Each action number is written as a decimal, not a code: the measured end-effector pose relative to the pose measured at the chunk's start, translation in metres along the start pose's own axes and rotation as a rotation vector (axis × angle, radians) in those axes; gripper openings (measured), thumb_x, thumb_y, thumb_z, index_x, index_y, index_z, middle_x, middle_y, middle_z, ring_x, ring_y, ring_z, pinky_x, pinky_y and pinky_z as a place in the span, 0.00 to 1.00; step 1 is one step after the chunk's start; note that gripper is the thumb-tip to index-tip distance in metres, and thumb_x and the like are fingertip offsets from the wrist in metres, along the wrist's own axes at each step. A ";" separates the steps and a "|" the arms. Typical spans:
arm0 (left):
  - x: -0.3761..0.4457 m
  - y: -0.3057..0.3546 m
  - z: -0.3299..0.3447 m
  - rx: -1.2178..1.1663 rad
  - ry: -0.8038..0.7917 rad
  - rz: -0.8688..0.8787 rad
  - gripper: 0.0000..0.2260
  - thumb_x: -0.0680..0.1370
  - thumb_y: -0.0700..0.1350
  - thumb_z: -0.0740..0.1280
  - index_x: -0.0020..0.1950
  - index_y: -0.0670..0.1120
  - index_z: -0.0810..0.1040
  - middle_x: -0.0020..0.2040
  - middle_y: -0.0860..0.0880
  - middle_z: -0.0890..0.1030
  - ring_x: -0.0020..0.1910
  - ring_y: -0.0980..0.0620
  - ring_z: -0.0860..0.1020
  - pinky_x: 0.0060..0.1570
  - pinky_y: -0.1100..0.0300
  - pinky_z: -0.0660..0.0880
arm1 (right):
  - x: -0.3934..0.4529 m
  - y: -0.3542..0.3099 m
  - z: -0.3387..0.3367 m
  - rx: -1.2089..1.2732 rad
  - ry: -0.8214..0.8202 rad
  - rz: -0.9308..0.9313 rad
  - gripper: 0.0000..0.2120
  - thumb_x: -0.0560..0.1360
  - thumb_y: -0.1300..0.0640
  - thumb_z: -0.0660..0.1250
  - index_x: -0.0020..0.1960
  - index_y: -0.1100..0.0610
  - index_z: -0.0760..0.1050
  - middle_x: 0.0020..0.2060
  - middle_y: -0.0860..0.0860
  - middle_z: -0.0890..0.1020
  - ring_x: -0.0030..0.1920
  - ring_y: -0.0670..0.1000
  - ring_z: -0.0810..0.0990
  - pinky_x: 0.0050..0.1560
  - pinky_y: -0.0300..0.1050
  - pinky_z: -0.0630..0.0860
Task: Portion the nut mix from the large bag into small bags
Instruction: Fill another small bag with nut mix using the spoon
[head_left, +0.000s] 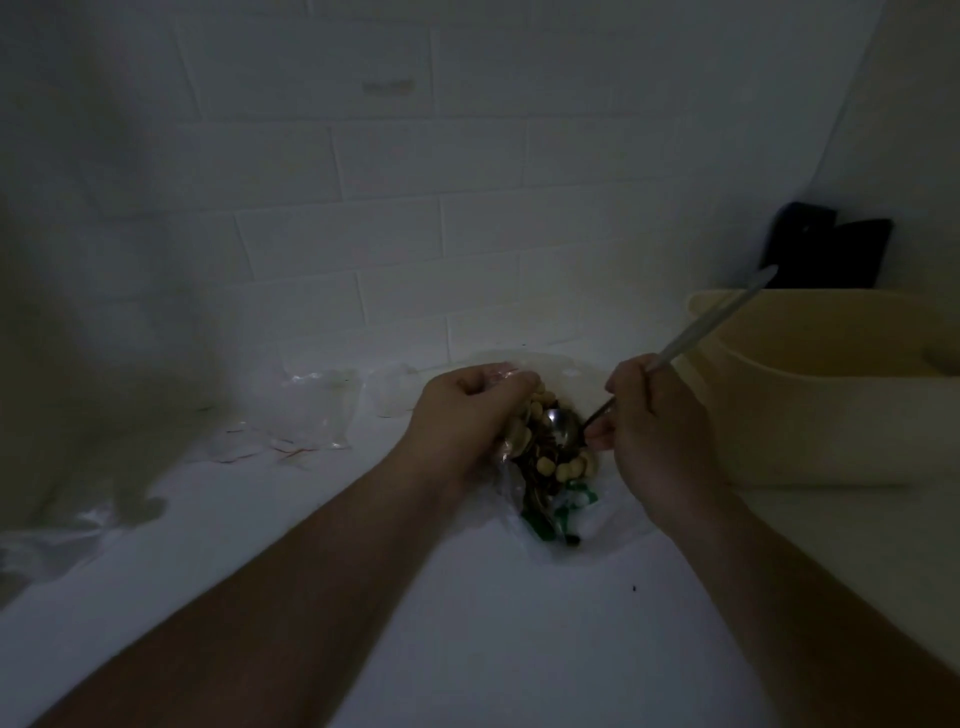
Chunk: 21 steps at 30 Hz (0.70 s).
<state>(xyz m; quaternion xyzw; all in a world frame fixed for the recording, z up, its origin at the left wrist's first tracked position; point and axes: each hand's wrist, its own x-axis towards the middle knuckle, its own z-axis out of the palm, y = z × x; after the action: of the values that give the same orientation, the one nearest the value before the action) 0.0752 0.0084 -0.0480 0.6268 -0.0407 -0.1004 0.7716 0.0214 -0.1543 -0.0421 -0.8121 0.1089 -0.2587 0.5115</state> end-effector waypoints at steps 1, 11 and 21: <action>-0.002 0.002 0.000 -0.036 -0.032 -0.007 0.08 0.76 0.46 0.76 0.47 0.41 0.85 0.42 0.36 0.84 0.40 0.37 0.83 0.50 0.46 0.81 | 0.001 0.001 0.000 0.019 0.014 0.017 0.13 0.86 0.51 0.54 0.47 0.49 0.73 0.32 0.52 0.84 0.32 0.46 0.83 0.32 0.34 0.72; -0.002 0.016 -0.007 0.085 -0.001 0.048 0.10 0.78 0.43 0.75 0.52 0.36 0.85 0.37 0.39 0.80 0.36 0.45 0.77 0.39 0.54 0.76 | -0.001 -0.007 -0.006 -0.253 -0.040 -0.230 0.20 0.87 0.48 0.48 0.46 0.56 0.72 0.34 0.57 0.81 0.34 0.53 0.80 0.36 0.48 0.75; -0.009 0.016 -0.005 0.174 -0.035 -0.044 0.06 0.77 0.45 0.76 0.49 0.43 0.88 0.37 0.44 0.86 0.34 0.48 0.85 0.43 0.55 0.83 | -0.006 -0.005 -0.003 -0.148 -0.112 -0.157 0.14 0.87 0.49 0.51 0.46 0.48 0.70 0.33 0.52 0.83 0.32 0.43 0.81 0.33 0.34 0.73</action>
<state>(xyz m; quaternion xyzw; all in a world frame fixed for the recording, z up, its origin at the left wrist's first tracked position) 0.0693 0.0184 -0.0333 0.6904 -0.0492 -0.1243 0.7110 0.0145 -0.1518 -0.0386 -0.8669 0.0354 -0.2435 0.4335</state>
